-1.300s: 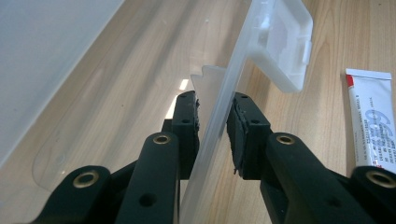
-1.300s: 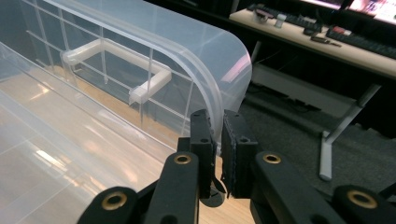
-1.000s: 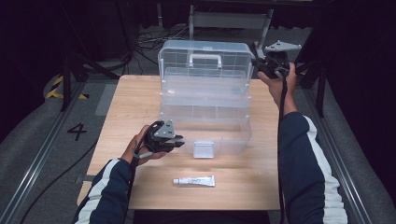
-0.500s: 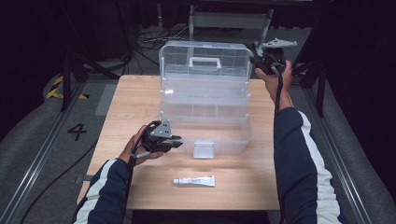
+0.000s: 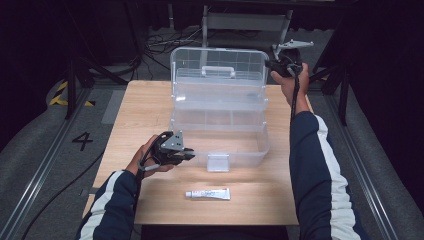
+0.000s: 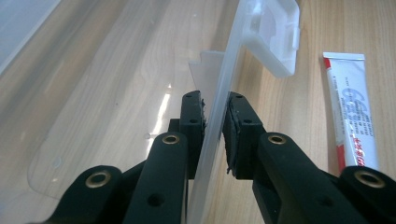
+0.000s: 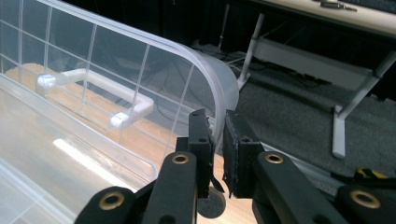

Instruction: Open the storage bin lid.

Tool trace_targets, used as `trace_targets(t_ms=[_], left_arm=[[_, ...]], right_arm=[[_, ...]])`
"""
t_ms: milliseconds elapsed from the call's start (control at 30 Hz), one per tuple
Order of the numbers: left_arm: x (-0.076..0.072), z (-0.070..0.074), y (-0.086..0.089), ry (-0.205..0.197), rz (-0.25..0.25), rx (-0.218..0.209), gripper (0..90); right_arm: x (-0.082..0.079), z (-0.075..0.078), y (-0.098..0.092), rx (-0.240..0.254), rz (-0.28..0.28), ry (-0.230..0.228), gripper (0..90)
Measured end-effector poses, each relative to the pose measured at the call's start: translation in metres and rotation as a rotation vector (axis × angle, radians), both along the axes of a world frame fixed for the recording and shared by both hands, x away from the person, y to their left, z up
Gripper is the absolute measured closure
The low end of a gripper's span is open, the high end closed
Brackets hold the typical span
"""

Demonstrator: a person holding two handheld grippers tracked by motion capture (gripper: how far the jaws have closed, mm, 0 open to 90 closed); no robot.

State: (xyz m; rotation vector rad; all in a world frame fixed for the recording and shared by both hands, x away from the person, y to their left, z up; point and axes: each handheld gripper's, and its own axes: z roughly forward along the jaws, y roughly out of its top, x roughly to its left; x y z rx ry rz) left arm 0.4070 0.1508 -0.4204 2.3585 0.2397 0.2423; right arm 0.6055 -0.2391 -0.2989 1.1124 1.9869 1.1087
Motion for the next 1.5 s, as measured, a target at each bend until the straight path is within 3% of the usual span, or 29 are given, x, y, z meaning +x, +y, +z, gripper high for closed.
trace_targets(t_ms=[67, 200, 667, 967, 1300, 1500], left_arm=[[-0.001, 0.000, 0.003, 0.009, -0.007, -0.001, 78.8], [-0.006, 0.001, 0.003, 0.009, -0.007, 0.004, 78.5], [-0.011, 0.001, 0.002, 0.006, -0.008, 0.005, 78.7], [-0.012, 0.000, 0.001, -0.007, 0.001, 0.009, 77.7], [-0.014, 0.000, 0.001, -0.019, 0.011, 0.013, 77.2], [-0.016, 0.000, 0.000, -0.031, 0.017, 0.021, 75.9]], right_arm=[[0.000, -0.001, 0.002, -0.033, -0.008, 0.013, 81.6], [0.001, -0.003, 0.001, -0.045, -0.008, 0.028, 81.3], [0.015, -0.015, 0.005, -0.048, -0.019, 0.039, 81.1], [0.029, -0.027, 0.003, -0.024, -0.019, 0.051, 80.8], [0.048, -0.039, 0.002, 0.003, -0.020, 0.120, 80.4], [0.057, -0.055, 0.002, -0.029, -0.026, 0.145, 79.6]])
